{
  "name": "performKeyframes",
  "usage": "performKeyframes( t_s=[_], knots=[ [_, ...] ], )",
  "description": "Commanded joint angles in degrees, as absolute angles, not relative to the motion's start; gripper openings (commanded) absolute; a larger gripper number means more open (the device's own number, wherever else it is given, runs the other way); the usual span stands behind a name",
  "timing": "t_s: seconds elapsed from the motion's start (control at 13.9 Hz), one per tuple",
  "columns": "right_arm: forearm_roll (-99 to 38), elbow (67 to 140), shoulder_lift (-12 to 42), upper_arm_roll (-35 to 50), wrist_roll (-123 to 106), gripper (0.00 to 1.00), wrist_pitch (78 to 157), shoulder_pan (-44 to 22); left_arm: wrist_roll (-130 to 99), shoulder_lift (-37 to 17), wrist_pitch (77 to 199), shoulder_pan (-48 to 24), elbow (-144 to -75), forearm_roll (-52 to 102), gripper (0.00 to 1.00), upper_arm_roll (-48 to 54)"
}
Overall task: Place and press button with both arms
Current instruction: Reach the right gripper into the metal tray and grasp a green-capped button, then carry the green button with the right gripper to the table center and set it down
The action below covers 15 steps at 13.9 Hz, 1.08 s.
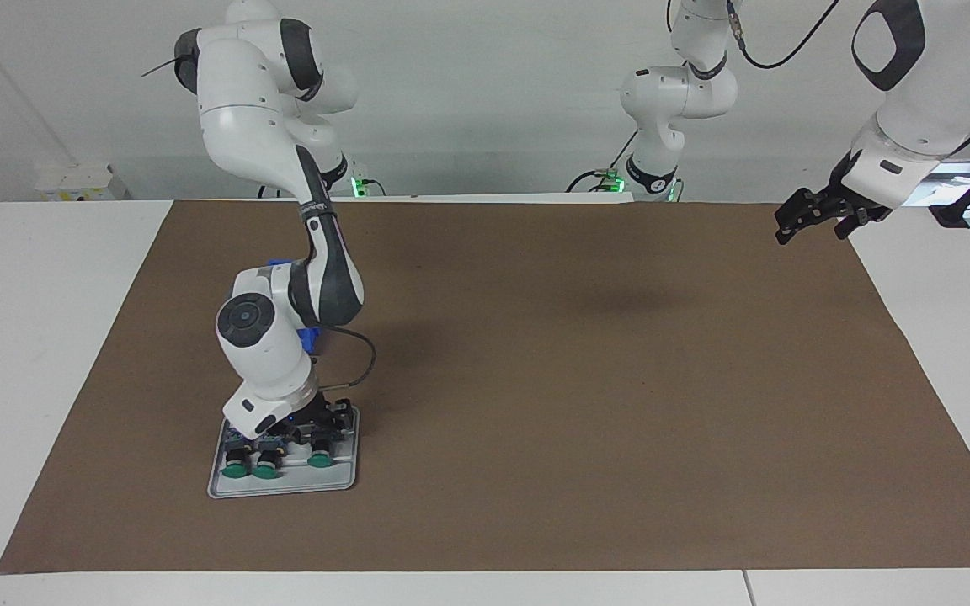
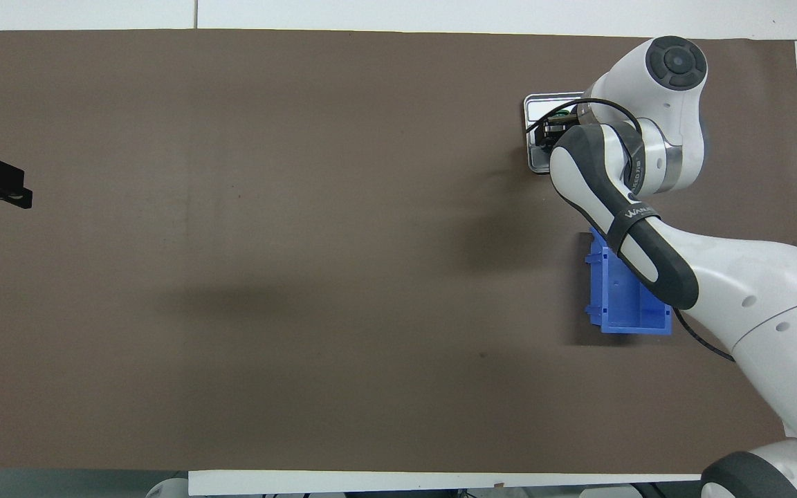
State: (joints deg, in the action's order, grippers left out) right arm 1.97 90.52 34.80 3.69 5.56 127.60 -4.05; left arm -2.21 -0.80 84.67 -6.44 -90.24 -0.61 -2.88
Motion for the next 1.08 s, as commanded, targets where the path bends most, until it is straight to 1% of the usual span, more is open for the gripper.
performKeyframes(
  t_s=[0.0, 0.07, 0.22, 0.36, 0.5, 0.65, 1.01],
  knots=[
    [2.28, 89.05, 33.58, 3.87, 5.45, 0.10, 123.07, -3.95, -2.37, 0.53, 85.08, -6.77, -91.58, -0.79, 1.00, -2.99],
    [2.37, 87.12, 33.05, 3.95, 5.62, 0.01, 120.00, -3.87, -2.37, 0.53, 85.08, -6.85, -91.58, -0.79, 1.00, -2.99],
    [2.29, 83.95, 32.52, 3.95, 5.97, 0.00, 115.94, -4.39, -2.37, 0.53, 85.08, -6.86, -91.58, -0.79, 1.00, -2.99],
    [1.58, 83.93, 30.86, 4.04, 8.94, 0.00, 114.70, -5.35, -2.29, 0.53, 85.17, -6.86, -91.49, -0.79, 1.00, -2.99],
    [1.50, 82.80, 29.97, 4.04, 16.31, 0.00, 110.94, -8.86, -2.02, 0.53, 85.17, -6.77, -91.58, -0.79, 1.00, -2.99],
    [1.32, 80.17, 30.06, 4.04, 27.62, 0.00, 106.71, -14.30, -1.76, 0.53, 85.17, -6.50, -91.58, -0.79, 1.00, -2.99],
    [1.49, 80.51, 30.06, 4.04, 57.43, 0.00, 104.86, -24.94, -2.29, 0.53, 84.99, -6.77, -91.58, -0.79, 1.00, -2.99]
  ],
)
